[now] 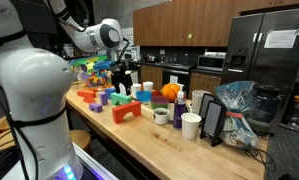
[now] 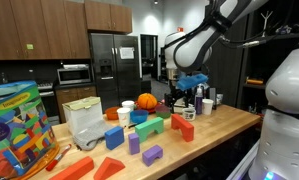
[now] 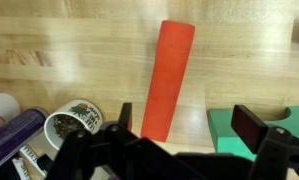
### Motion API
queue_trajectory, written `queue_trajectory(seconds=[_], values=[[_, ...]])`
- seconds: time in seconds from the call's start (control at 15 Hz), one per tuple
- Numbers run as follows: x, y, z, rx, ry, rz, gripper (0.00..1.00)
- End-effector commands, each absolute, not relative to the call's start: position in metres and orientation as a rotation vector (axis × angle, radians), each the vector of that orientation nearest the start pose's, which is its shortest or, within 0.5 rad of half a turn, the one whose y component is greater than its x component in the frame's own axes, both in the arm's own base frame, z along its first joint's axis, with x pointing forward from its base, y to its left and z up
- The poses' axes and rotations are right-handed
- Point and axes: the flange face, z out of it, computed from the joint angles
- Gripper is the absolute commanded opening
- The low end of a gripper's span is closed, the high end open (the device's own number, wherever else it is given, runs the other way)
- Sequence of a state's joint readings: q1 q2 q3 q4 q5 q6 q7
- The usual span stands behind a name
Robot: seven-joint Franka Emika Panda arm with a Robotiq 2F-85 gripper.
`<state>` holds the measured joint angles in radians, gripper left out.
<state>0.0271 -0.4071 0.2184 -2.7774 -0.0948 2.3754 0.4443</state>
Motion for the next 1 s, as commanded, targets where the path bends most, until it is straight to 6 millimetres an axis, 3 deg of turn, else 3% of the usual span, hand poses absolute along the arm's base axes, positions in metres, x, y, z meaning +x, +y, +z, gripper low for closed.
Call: queue_trajectory(seconds=[0.0, 0.27, 0.93], values=[[0.366, 0.079, 0.313, -3.226, 0.384, -0.070, 1.00], [0.371, 0.080, 0.296, -3.222, 0.436, -0.060, 1.00], [0.372, 0.082, 0.292, -3.248, 0.384, -0.021, 1.00]])
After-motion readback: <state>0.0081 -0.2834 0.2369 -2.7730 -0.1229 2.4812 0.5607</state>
